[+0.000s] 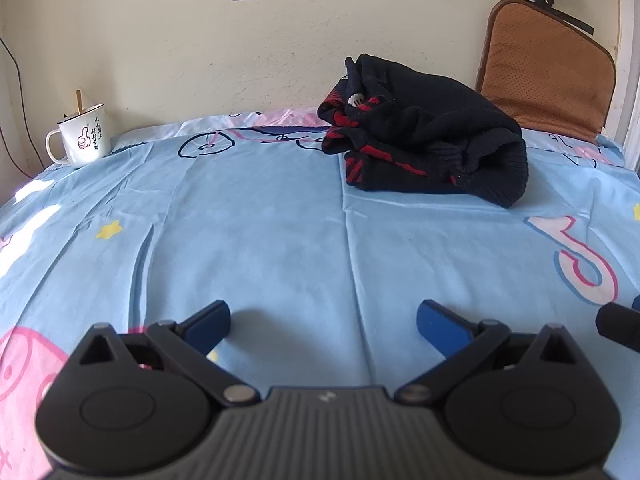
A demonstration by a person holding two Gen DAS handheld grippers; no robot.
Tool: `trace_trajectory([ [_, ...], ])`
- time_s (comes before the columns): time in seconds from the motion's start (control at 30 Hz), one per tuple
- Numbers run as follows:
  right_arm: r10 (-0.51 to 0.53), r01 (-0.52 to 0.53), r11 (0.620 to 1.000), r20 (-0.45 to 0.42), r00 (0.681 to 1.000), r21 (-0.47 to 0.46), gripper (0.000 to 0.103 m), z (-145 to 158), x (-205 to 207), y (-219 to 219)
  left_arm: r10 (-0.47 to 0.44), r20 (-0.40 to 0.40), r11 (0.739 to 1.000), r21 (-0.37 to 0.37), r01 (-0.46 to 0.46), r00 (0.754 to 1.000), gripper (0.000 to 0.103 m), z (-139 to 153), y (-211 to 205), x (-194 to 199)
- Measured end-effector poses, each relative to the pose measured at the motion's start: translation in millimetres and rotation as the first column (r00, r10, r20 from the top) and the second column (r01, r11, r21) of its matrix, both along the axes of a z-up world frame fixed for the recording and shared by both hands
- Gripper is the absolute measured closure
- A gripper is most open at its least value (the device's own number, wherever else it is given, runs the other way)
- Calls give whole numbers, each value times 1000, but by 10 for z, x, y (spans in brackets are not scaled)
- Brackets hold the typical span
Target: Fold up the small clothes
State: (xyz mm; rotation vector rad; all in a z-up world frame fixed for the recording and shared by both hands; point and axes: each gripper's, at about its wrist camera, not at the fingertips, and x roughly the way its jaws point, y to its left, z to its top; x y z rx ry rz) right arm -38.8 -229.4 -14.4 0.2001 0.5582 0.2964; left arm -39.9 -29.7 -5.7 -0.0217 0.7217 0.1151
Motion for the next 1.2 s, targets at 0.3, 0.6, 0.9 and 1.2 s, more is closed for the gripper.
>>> trace_trajectory([
  [0.3, -3, 3, 1000, -1, 1000, -5, 16, -1, 3, 10, -8, 6, 1000, 7, 8, 1000, 0, -9, -10, 56],
  [0.6, -18, 18, 999, -4, 1000, -40, 15, 4, 75, 78, -57, 40, 998, 0, 57, 998, 0, -50, 26, -19],
  [0.9, -6, 6, 1000, -4, 1000, -11, 14, 1, 77, 21, -59, 39, 998, 2, 59, 997, 0, -45, 25, -12],
  [1.2, -14, 14, 998, -2, 1000, -54, 14, 4, 61, 96, -59, 39, 998, 2, 59, 997, 0, -47, 27, -13],
])
